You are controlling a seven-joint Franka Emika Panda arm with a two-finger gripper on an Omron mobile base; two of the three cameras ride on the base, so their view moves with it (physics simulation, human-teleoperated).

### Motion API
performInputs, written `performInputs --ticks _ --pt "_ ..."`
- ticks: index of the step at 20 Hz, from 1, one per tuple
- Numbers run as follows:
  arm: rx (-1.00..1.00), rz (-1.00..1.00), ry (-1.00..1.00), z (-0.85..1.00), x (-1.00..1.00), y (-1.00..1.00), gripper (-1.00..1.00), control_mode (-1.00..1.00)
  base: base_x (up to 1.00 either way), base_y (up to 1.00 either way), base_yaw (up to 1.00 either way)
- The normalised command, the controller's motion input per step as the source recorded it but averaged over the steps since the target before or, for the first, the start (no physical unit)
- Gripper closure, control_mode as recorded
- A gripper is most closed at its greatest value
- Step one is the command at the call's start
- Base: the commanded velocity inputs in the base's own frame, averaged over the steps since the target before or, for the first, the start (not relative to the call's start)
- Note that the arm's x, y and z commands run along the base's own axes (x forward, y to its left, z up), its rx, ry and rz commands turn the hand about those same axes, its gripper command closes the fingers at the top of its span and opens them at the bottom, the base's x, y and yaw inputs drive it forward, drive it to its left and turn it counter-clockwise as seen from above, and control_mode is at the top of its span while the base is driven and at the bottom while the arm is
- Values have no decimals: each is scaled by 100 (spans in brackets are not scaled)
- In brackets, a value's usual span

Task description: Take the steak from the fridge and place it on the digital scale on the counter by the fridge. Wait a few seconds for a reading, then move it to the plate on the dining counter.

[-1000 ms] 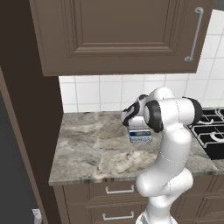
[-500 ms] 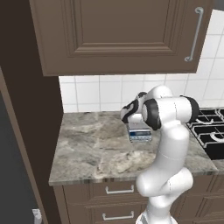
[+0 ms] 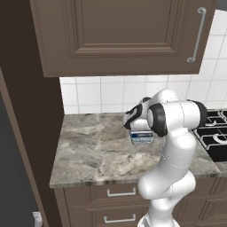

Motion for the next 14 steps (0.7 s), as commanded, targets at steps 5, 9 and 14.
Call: performInputs --ticks 5,9,14 --pt "0 0 -16 16 -35 0 -100 -100 0 0 0" --pt "0 0 -20 57 -50 0 -100 -100 0 0 0" --pt "0 0 -7 50 -31 0 -100 -100 0 0 0"
